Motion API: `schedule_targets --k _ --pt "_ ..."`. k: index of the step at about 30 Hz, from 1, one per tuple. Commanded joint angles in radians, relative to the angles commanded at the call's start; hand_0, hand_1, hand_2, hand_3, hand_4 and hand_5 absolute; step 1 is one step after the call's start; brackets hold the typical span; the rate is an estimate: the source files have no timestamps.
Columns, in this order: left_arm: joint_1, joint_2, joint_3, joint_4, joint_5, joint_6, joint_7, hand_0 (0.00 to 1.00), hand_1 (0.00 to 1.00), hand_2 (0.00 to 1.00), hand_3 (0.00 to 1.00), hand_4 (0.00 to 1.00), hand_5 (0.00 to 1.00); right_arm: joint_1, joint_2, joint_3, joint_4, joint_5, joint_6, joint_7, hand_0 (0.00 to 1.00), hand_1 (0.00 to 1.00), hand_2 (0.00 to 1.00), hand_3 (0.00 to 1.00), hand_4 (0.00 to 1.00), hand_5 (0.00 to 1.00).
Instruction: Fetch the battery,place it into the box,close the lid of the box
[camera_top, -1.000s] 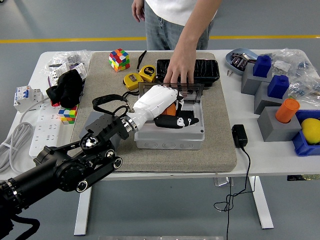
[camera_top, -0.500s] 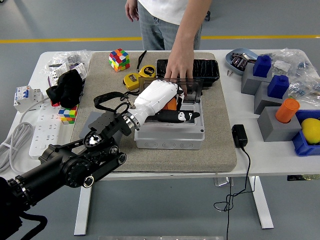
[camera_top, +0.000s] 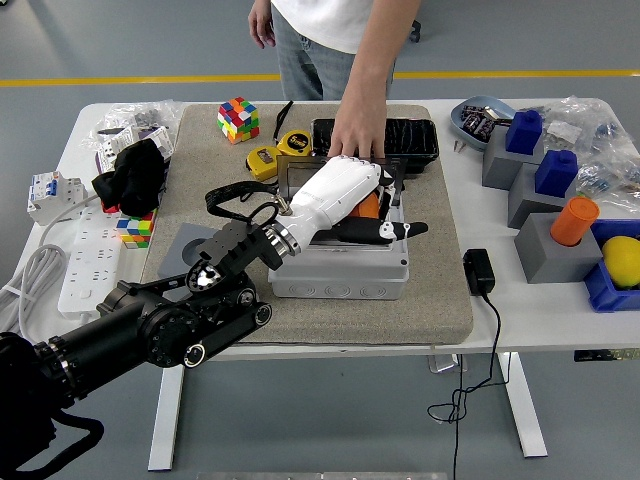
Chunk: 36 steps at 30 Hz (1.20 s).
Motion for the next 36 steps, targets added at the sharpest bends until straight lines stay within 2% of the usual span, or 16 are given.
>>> schedule_targets --k 4,14,28,29,30,35,36 --pt "-0.011 0.0 0.037 0.031 -0.049 0.01 -0.022 0.049 0.002 0.002 0.002 0.942 0.949 -0.001 -0.002 0.003 -0.004 -0.006 0.001 -0.001 0.911 0.907 0.855 0.896 0.998 0.998" --pt "-0.021 0.0 0.08 0.104 -0.153 0.029 -0.07 0.05 0.002 0.008 0.002 0.941 0.993 0.003 -0.004 -0.007 -0.003 0.0 0.0 -0.001 0.911 0.907 0.855 0.896 0.998 0.998" --pt "-0.017 0.0 0.096 0.093 -0.174 0.024 -0.101 0.069 0.009 0.046 0.028 0.941 0.998 0.0 -0.008 -0.013 -0.003 0.005 0.0 -0.001 0.911 0.907 0.856 0.896 0.998 0.998" --pt "-0.016 0.0 0.097 0.093 -0.174 0.02 -0.102 0.069 0.009 0.046 0.028 0.941 0.998 -0.001 -0.007 -0.014 -0.003 0.005 0.0 -0.001 0.911 0.907 0.856 0.896 0.998 0.998" --pt "-0.016 0.0 0.097 0.093 -0.174 0.017 -0.103 0.11 0.047 0.084 0.068 0.946 0.998 -0.001 -0.007 -0.014 -0.003 0.005 0.0 -0.001 0.911 0.906 0.856 0.896 0.998 0.998" --pt "-0.014 0.0 0.099 0.093 -0.169 0.001 -0.108 0.11 0.047 0.084 0.068 0.946 0.998 -0.001 -0.006 -0.018 -0.003 0.008 0.001 -0.001 0.911 0.906 0.856 0.896 0.998 0.998" --pt "-0.014 0.0 0.099 0.093 -0.167 -0.002 -0.109 0.177 0.147 0.167 0.139 0.952 0.998 -0.001 -0.006 -0.018 -0.002 0.008 0.001 -0.001 0.912 0.906 0.856 0.896 0.998 0.998"
